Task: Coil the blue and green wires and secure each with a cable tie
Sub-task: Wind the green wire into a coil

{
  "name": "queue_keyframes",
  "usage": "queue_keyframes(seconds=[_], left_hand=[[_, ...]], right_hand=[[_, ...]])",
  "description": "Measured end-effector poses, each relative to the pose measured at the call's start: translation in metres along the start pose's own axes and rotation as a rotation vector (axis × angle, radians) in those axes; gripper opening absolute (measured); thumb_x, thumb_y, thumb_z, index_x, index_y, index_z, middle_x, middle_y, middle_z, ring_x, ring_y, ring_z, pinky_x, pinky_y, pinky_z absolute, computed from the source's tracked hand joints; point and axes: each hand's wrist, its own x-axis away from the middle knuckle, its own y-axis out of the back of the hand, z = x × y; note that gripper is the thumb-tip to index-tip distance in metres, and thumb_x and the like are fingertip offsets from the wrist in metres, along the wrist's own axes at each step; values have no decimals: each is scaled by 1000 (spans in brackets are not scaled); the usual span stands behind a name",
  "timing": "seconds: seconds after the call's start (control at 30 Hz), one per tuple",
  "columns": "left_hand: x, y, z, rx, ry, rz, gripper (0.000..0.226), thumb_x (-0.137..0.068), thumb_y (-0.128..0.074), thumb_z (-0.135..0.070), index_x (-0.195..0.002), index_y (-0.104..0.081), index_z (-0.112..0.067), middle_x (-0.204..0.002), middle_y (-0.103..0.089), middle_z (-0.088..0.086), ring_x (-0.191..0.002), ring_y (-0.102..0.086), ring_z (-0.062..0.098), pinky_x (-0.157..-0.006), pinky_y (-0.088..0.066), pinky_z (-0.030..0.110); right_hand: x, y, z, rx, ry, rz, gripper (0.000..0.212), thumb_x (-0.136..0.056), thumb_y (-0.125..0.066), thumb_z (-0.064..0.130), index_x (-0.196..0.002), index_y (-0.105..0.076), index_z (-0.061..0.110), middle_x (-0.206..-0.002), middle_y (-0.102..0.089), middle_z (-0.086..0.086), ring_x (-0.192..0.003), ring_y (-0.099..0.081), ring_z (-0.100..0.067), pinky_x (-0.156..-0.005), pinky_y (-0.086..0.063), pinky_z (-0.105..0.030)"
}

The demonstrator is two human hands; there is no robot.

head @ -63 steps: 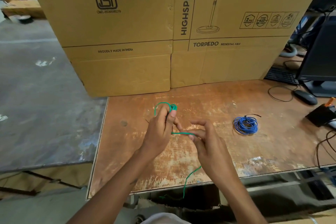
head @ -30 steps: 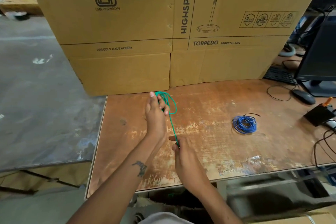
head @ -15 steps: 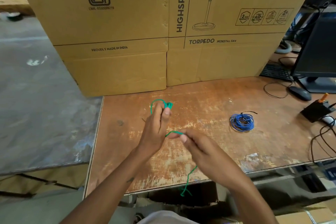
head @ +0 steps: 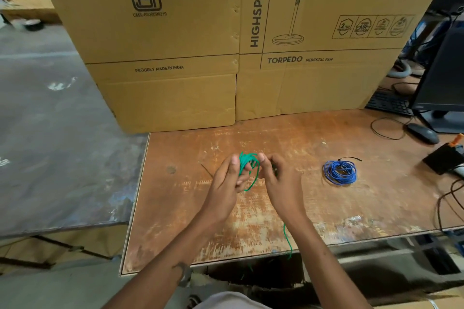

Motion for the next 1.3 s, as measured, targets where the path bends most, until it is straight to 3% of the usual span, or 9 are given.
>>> queue_keyframes(seconds=[0.17,0.33,0.43,0.57,0.73,0.9,1.1,1.2,1.3], left_hand=[[-13,-3,-21,136,-49,-59,38,-108,-35,-44,-94,-45,-10,-64,-34,-6,-51,-25,8,-62,-17,38],[-35,1,-47,191,-129,-215,37,-114,-30,-35,-95,-51,-12,-64,-35,-7,-50,-27,7,-57,-24,24],[-52,6,-50,166,-162,-343,35,-115,-28,-32,-95,-49,-12,-65,-40,-9,-51,-30,8,-54,-31,19],[-51,12,-30,-156,-202,-366,35,-115,-29,-31,-97,-43,-3,-75,-52,1,-56,-41,15,-56,-40,28],[-32,10,1,-420,-176,-214,30,-115,-30,-30,-101,-42,-6,-92,-68,0,-62,-53,26,-65,-48,44],[-23,11,8,-298,-66,-18,31,-114,-32,-29,-94,-51,-14,-77,-64,-8,-61,-53,17,-61,-46,35],[-3,1,6,-239,-41,87,33,-109,-34,-49,-90,-56,-35,-74,-43,6,-62,-35,17,-63,-29,38],[5,-3,0,-112,-32,36,43,-105,-34,-56,-92,-57,-23,-70,-40,0,-58,-31,11,-60,-29,25],[4,-5,-4,-90,-53,-25,48,-108,-38,-53,-91,-54,-11,-66,-40,-12,-55,-31,6,-55,-31,18]], right_hand=[[25,-19,-24,-62,-35,221,25,-117,-40,29,-113,-65,29,-80,-62,9,-61,-46,-4,-60,-36,-30],[68,-18,-22,-21,-9,345,29,-116,-34,40,-142,-48,39,-87,-68,4,-55,-51,-6,-55,-42,-26],[89,-12,-15,125,45,486,25,-116,-32,39,-140,-40,38,-93,-65,12,-77,-63,-7,-66,-51,-25],[92,8,6,258,154,650,32,-116,-36,26,-145,-43,40,-103,-63,19,-89,-62,-3,-82,-54,-28],[61,36,52,588,387,595,67,-97,-48,-1,-146,-45,45,-99,-56,17,-84,-58,-6,-74,-53,-32],[29,48,70,414,262,368,14,-113,-42,29,-119,-53,33,-86,-67,14,-74,-64,-11,-70,-54,-39],[-20,41,44,196,251,45,14,-105,-68,38,-100,-71,26,-80,-65,14,-70,-59,2,-62,-38,-14],[-33,33,26,-32,79,-2,17,-92,-80,51,-93,-78,34,-78,-73,6,-75,-71,-11,-65,-54,-38],[-25,19,5,-90,18,148,14,-102,-70,45,-93,-78,37,-75,-72,6,-66,-65,-18,-65,-53,-49]])
